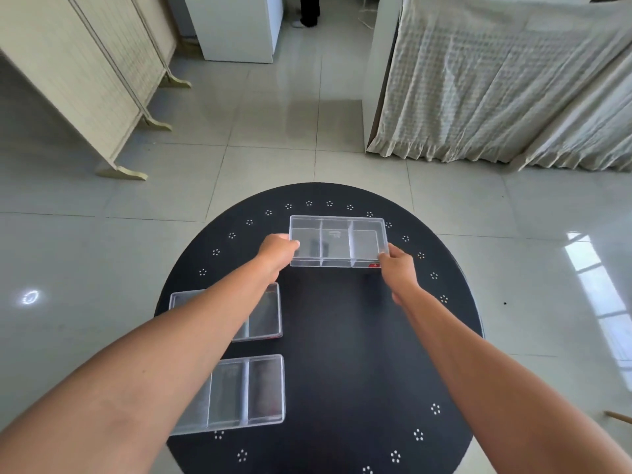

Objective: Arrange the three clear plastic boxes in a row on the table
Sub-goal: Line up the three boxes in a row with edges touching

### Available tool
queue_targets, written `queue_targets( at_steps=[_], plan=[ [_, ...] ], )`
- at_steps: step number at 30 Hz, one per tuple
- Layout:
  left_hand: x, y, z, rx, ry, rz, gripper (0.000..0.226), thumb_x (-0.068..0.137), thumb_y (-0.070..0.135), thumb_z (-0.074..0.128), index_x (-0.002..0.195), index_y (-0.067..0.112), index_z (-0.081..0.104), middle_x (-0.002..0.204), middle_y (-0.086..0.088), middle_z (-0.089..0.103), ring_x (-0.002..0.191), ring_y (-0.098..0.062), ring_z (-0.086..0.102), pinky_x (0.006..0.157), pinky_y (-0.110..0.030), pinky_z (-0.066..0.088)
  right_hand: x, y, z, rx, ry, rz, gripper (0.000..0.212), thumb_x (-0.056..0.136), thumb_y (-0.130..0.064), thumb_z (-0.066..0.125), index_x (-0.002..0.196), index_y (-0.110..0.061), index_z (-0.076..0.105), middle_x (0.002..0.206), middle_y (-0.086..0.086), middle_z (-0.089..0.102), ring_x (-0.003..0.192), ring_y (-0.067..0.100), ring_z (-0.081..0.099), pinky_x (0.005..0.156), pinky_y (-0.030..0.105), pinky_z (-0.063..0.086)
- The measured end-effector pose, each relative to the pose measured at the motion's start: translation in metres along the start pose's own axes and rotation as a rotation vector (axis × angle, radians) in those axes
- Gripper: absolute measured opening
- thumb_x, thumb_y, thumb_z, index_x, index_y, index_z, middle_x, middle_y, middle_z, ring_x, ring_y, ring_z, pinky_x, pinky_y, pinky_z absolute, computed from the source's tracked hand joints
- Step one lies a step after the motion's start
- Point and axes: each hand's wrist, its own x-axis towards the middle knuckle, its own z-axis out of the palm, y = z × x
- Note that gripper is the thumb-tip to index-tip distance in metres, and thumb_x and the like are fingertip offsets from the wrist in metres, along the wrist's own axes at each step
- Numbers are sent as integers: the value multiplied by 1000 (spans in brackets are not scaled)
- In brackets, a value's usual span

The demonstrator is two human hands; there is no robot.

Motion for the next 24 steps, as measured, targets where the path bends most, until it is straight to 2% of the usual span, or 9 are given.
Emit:
queue_targets(
  at_steps=[3,5,7,11,14,15,17,21,24],
  plan=[
    [6,-7,-32,0,67,-4,17,88,14,55,100,21,65,94,-5,64,82,-23,55,72,-29,41,-8,-12,26,-2,-37,-27,36,93,-13,39,96,-31,70,90,-3,72,79,17,58,67,29,44],
    [10,-16,-58,4,118,-7,28,87,12,56,110,15,71,99,-6,69,85,-23,61,73,-29,46,-15,-19,48,1,-77,-46,35,95,-15,39,99,-29,71,94,-5,74,83,15,61,70,28,45],
    [13,-26,-82,-1,158,-24,36,87,7,57,121,12,68,110,-8,71,93,-23,65,84,-32,53,-23,-26,70,7,-124,-57,37,96,-16,40,111,-28,72,100,-7,75,91,14,65,74,25,46],
    [15,-51,-125,-33,207,-60,44,87,6,58,131,9,61,119,-9,69,102,-25,67,97,-35,51,-37,-35,112,-3,-197,-71,37,99,-16,41,120,-26,70,107,-9,74,96,11,65,76,22,47],
    [16,-66,-150,-58,243,-72,46,88,5,59,134,8,57,122,-7,66,104,-25,64,92,-29,48,-45,-39,140,-14,-243,-67,38,99,-14,41,123,-27,68,111,-9,74,98,11,64,68,16,44],
    [16,-69,-157,-66,248,-77,45,89,4,58,134,7,57,120,-7,66,104,-26,64,92,-28,46,-48,-41,148,-19,-253,-65,38,100,-14,41,123,-26,68,112,-9,74,96,10,64,66,14,41],
    [19,-77,-168,-90,258,-94,46,90,4,58,136,6,55,129,-9,65,114,-28,63,101,-30,45,-52,-43,161,-29,-266,-65,37,100,-13,42,122,-25,68,111,-10,73,94,9,63,65,14,40],
    [24,-91,-184,-104,258,-130,51,90,5,59,140,6,50,143,-11,55,129,-28,54,112,-38,39,-54,-44,180,-60,-268,-53,40,99,-11,39,120,-28,68,106,-12,73,93,11,65,74,22,50],
    [26,-94,-192,-111,250,-119,52,91,4,59,142,6,49,147,-11,51,133,-28,50,113,-36,37,-52,-43,190,-80,-258,-27,43,97,-12,38,123,-30,67,104,-13,74,76,11,60,67,23,48]
  ],
)
